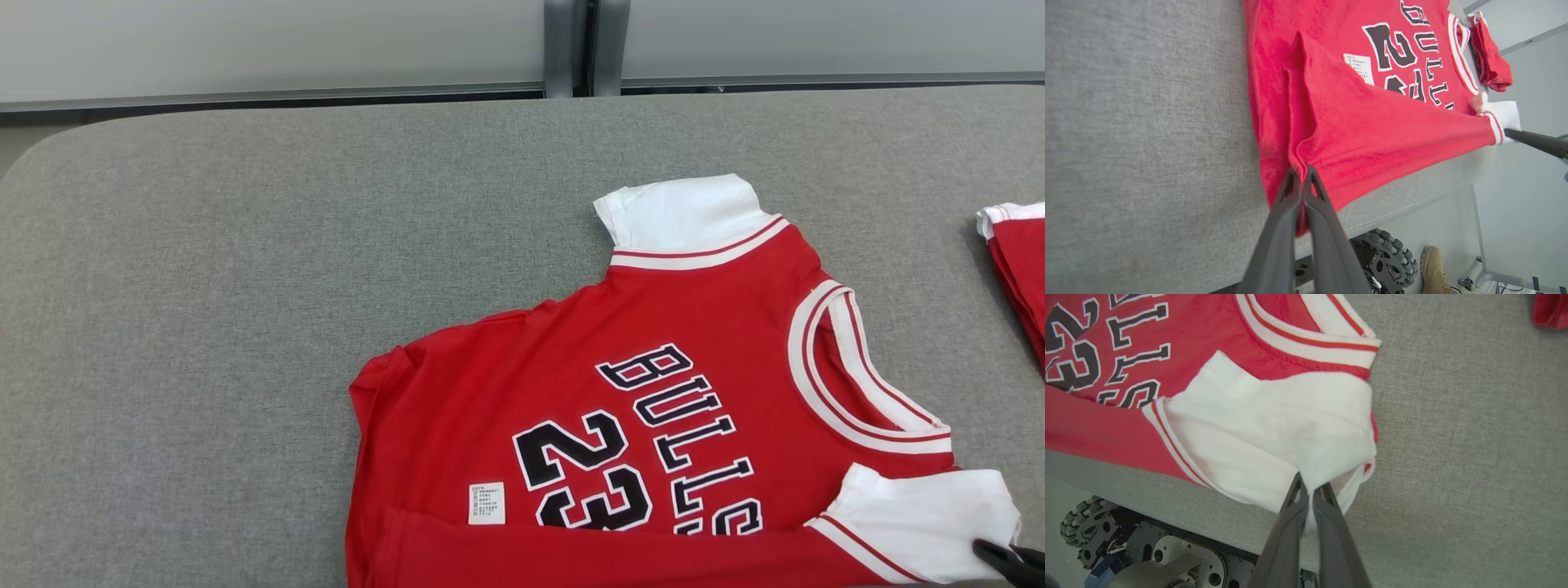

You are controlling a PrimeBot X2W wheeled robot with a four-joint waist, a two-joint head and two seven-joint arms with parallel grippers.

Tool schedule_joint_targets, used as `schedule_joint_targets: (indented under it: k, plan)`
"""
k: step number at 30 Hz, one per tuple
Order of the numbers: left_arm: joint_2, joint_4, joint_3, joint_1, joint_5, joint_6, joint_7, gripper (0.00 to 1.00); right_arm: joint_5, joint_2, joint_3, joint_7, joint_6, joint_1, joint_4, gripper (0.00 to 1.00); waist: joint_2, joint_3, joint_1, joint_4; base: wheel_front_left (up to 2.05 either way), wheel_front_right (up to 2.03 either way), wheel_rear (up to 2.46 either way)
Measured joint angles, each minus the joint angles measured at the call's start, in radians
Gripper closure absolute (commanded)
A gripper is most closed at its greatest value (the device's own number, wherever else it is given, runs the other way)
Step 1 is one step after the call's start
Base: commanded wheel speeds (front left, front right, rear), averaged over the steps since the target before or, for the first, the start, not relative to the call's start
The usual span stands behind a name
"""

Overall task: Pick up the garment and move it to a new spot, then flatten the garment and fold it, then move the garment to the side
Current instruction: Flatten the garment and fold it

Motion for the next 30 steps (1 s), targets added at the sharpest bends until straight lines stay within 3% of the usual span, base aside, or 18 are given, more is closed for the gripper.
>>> schedule_joint_targets:
  k: [4,11,12,13,14,15,20,25,29,30]
  plan:
    - [0.000,-0.002,-0.003,0.014,-0.007,0.011,0.006,1.00,-0.030,0.016,-0.007,0.018,0.000,-0.006,-0.036,1.00,0.0000,0.003,0.0000,0.002,0.00,0.00,0.00]
    - [-0.059,0.098,-0.039,-0.024,0.030,0.024,-0.028,1.00,-0.122,0.052,0.094,-0.026,0.000,-0.097,0.023,1.00,0.0000,-0.003,-0.0001,0.014,0.00,0.00,0.00]
    - [-0.068,0.110,-0.039,-0.027,0.036,0.029,-0.042,0.76,-0.138,0.054,0.106,-0.044,0.000,-0.106,0.032,0.87,0.0000,-0.005,0.0000,0.016,0.00,0.00,0.00]
    - [-0.075,0.119,-0.040,-0.028,0.037,0.031,-0.052,0.51,-0.155,0.057,0.107,-0.066,0.000,-0.117,0.042,0.55,0.0000,-0.007,0.0000,0.018,0.00,0.00,0.00]
    - [-0.080,0.126,-0.041,-0.028,0.039,0.033,-0.059,0.14,-0.169,0.060,0.104,-0.080,0.000,-0.130,0.055,0.00,0.0000,-0.009,-0.0001,0.020,0.00,0.00,0.00]
    - [-0.086,0.132,-0.041,-0.028,0.044,0.035,-0.069,0.00,-0.180,0.059,0.106,-0.086,0.000,-0.137,0.066,0.00,0.0000,-0.010,0.0000,0.023,0.00,0.00,0.00]
    - [-0.086,0.128,-0.024,-0.022,0.072,0.064,-0.108,0.00,-0.202,0.028,0.075,-0.110,0.000,-0.157,0.055,0.00,0.0000,-0.012,0.0000,0.031,0.00,0.00,0.00]
    - [-0.039,0.041,0.031,-0.036,0.097,0.099,-0.116,0.00,-0.190,-0.022,0.043,-0.100,0.000,-0.265,-0.021,0.00,0.0000,0.015,0.0000,0.028,0.00,0.00,0.00]
    - [-0.026,-0.005,0.047,-0.137,0.117,0.109,-0.100,0.00,-0.202,-0.050,0.056,-0.084,0.000,-0.377,-0.038,0.00,0.0000,0.049,0.0000,0.033,0.00,0.00,0.00]
    - [-0.023,-0.013,0.032,-0.242,0.148,0.109,-0.074,0.00,-0.209,-0.047,0.075,-0.081,0.000,-0.467,-0.028,0.00,0.0000,0.077,0.0000,0.042,0.00,0.00,0.00]
